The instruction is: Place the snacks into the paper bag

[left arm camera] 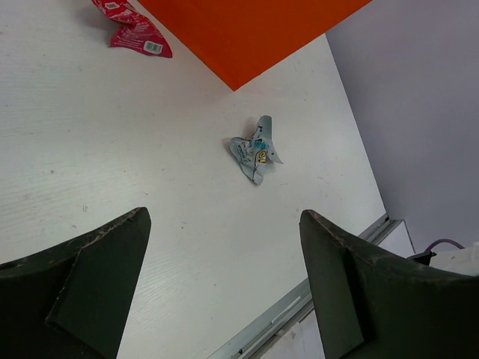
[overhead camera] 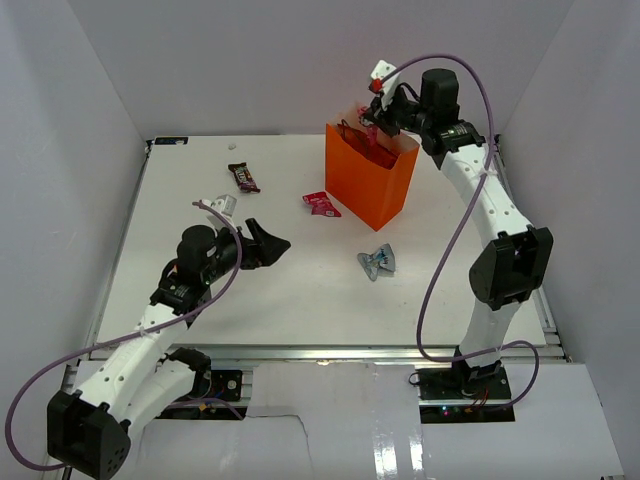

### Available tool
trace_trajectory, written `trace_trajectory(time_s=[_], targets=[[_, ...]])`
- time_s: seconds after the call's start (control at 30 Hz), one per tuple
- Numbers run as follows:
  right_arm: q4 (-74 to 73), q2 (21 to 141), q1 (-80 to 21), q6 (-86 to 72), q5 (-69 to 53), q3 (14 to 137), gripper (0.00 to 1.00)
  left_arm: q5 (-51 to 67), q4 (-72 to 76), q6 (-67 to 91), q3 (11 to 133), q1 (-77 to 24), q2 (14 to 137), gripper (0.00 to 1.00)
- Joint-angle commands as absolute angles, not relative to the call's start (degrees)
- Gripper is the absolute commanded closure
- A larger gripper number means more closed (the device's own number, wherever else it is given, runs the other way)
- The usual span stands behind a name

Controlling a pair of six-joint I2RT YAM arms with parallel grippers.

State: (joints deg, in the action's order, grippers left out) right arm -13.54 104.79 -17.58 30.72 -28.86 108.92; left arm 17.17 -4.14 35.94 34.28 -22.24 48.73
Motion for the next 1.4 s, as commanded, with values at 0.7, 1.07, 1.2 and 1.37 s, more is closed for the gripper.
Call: trace_trajectory(time_s=[0.7, 1.07, 1.2, 1.37], targets=[[-20.4, 110.0, -14.9, 53.4, -31.7, 114.4, 0.54, 17.0, -0.4, 39.5, 33.0, -22.1, 49.1, 0.04], [-20.7, 99.7, -12.2, 30.9, -38.2, 114.0, 0.41, 5.8, -4.9, 47.4, 40.4, -21.9, 57.7, 0.02], [-21.8, 92.4, -9.5, 23.3, -43.4, 106.5, 0.28, -4.6, -10.3, 53.6, 46.4, -20.8, 64.5, 0.04], [-24.7, 80.7, -5.1, 26.1, -53.6, 87.3, 0.27, -8.9, -15.8, 57.6, 58.5, -13.7, 80.3, 0.06]])
